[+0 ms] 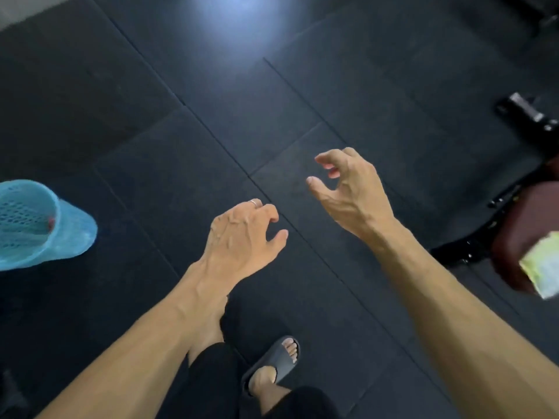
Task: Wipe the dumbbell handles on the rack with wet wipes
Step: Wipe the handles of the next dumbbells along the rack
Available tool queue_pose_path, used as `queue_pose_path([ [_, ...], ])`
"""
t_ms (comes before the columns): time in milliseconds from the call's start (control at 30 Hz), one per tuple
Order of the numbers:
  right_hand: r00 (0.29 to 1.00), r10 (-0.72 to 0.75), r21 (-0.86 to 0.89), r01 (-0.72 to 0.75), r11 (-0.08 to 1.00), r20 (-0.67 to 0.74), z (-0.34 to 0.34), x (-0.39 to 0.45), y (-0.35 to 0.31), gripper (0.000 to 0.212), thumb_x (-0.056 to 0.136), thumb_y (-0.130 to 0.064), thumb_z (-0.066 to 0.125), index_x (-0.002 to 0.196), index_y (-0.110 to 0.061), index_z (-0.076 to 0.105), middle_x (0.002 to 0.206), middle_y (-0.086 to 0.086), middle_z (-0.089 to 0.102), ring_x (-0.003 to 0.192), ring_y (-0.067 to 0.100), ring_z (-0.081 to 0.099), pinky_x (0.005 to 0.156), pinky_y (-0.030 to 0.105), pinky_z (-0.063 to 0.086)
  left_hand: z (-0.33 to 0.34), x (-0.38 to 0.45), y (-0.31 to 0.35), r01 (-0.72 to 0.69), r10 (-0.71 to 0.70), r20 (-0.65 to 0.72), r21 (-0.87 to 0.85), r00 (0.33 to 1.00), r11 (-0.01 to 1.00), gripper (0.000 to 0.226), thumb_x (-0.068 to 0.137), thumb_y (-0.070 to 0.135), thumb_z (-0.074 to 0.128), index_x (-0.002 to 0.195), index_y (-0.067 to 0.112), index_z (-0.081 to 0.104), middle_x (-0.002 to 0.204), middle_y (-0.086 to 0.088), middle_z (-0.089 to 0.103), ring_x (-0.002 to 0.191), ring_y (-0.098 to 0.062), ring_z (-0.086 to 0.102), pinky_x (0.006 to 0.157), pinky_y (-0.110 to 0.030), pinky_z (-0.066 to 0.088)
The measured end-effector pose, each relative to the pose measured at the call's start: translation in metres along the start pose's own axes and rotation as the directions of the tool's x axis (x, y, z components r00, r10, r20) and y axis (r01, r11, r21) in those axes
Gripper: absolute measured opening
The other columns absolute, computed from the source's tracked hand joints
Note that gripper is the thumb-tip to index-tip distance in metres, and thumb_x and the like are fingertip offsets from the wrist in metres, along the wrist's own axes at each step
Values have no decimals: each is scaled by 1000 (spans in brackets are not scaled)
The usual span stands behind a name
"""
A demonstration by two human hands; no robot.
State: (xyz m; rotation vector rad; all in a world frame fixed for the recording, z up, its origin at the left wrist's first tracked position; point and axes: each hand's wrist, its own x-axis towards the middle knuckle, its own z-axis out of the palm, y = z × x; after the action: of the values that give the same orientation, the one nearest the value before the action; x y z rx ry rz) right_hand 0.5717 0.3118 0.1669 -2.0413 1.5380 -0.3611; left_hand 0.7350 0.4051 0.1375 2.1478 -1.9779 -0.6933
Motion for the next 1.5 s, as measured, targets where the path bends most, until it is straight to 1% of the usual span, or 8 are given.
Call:
queue_pose_path([
  [200, 935, 297, 100, -283, 954, -195, -99, -81, 140, 33, 90, -27, 69, 120, -14, 65, 110, 1, 61, 98, 18, 61, 91, 39, 50, 57, 19, 161, -271, 265, 160, 15, 951, 963, 35, 92, 52, 56, 115, 26, 63, 101, 12, 59, 98, -9, 59, 79, -28, 49],
  [400, 747, 566, 244, -511, 825, -349, -167, -122, 274, 31, 89, -25, 69, 118, -14, 64, 105, 1, 63, 94, 15, 61, 90, 35, 52, 128, 80, 303, -502, 482, 301, -12, 823, 865, 37, 94, 52, 52, 119, 27, 61, 105, 12, 58, 103, -8, 57, 80, -26, 46],
  [600, 530, 753, 402, -637, 658, -391, -209, -149, 385, 32, 91, -27, 67, 121, -18, 63, 114, -4, 64, 95, 11, 60, 91, 33, 51, 199, 130, 424, -647, 593, 432, -28, 680, 762, 35, 95, 51, 51, 118, 26, 61, 106, 12, 60, 105, -8, 58, 79, -29, 50],
  [767, 465, 798, 435, -671, 601, -385, -225, -183, 467, 31, 90, -24, 68, 120, -17, 63, 113, -4, 63, 89, 11, 60, 91, 36, 51, 259, 138, 494, -688, 618, 469, -30, 631, 725, 34, 95, 49, 52, 118, 27, 62, 107, 11, 60, 103, -9, 59, 78, -29, 48],
  [933, 548, 767, 392, -659, 642, -333, -218, -197, 563, 30, 90, -20, 68, 119, -15, 64, 110, -4, 61, 87, 8, 57, 82, 23, 47, 339, 143, 536, -615, 563, 418, -11, 713, 788, 33, 95, 45, 53, 121, 26, 62, 112, 11, 60, 107, -9, 56, 78, -30, 49],
  [1167, 779, 569, 306, -492, 815, -265, -194, -190, 656, 24, 87, -5, 64, 111, -7, 67, 107, 0, 63, 96, 18, 60, 89, 40, 52, 427, 148, 562, -424, 420, 123, 14, 899, 905, 30, 90, 29, 67, 116, 17, 66, 118, -2, 60, 111, -22, 53, 69, -30, 44],
  [1400, 891, 407, 248, -356, 901, -199, -193, -152, 689, 29, 83, -29, 77, 107, -12, 71, 102, 2, 66, 86, 17, 61, 79, 35, 52, 454, 165, 568, -375, 375, 26, 21, 927, 927, 34, 82, 29, 78, 111, 14, 71, 118, -4, 61, 115, -26, 53, 75, -38, 53],
  [1500, 916, 384, 191, -359, 914, -115, -193, -139, 695, 7, 88, -18, 68, 92, -14, 72, 95, 1, 63, 83, 17, 60, 77, 35, 52, 456, 171, 566, -378, 378, 24, 0, 926, 926, 36, 76, 27, 83, 107, 15, 72, 117, -3, 60, 113, -25, 54, 76, -37, 52],
])
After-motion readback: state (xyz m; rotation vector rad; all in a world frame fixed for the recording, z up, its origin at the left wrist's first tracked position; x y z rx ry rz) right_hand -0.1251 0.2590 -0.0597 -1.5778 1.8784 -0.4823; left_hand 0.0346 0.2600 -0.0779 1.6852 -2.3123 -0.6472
